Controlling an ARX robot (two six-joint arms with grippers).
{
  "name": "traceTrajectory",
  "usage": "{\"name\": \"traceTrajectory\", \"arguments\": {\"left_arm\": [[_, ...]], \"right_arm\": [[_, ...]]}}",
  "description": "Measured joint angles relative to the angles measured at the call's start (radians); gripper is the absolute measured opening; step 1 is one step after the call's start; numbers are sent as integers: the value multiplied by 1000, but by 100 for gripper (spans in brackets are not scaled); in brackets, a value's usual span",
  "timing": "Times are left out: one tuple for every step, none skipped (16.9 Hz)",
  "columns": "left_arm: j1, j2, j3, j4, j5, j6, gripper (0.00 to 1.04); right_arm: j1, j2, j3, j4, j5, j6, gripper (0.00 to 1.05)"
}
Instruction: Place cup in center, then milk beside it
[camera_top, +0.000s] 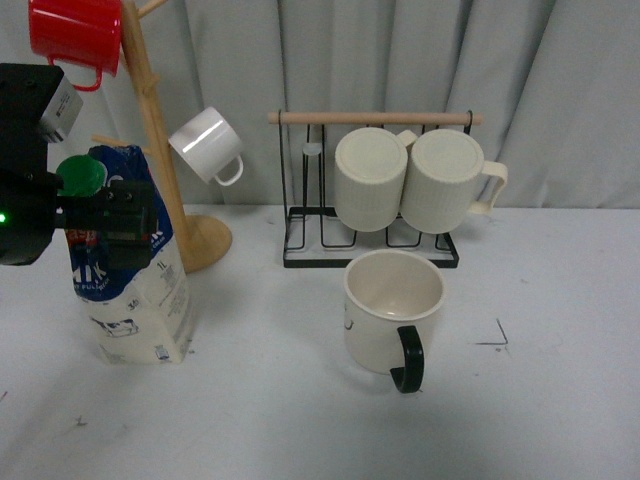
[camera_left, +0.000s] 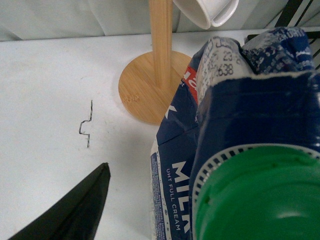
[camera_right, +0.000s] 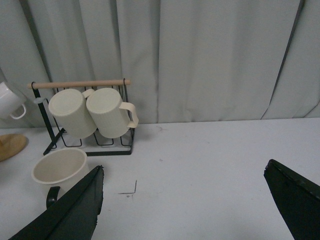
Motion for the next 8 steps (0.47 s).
{"name": "traceTrajectory", "arguments": {"left_arm": [[-2, 4, 0, 6, -3, -4, 78], [-3, 5, 0, 7, -5, -12, 66], [-4, 5, 0, 8, -4, -18, 56], [-11, 5, 0, 6, 2, -20, 31], [-18, 5, 4, -2, 8, -29, 12], [-21, 5, 8, -10, 6, -39, 5], [-24, 4, 18, -23, 3, -44, 4], [-36, -3, 23, -39, -6, -45, 4]], "right_arm": [[0, 0, 0, 0, 0, 0, 98], [0, 0, 0, 0, 0, 0, 98], [0, 0, 0, 0, 0, 0, 98], [0, 0, 0, 0, 0, 0, 98], [0, 0, 0, 0, 0, 0, 98], [0, 0, 0, 0, 0, 0, 98], [0, 0, 0, 0, 0, 0, 98], [0, 0, 0, 0, 0, 0, 98]]}}
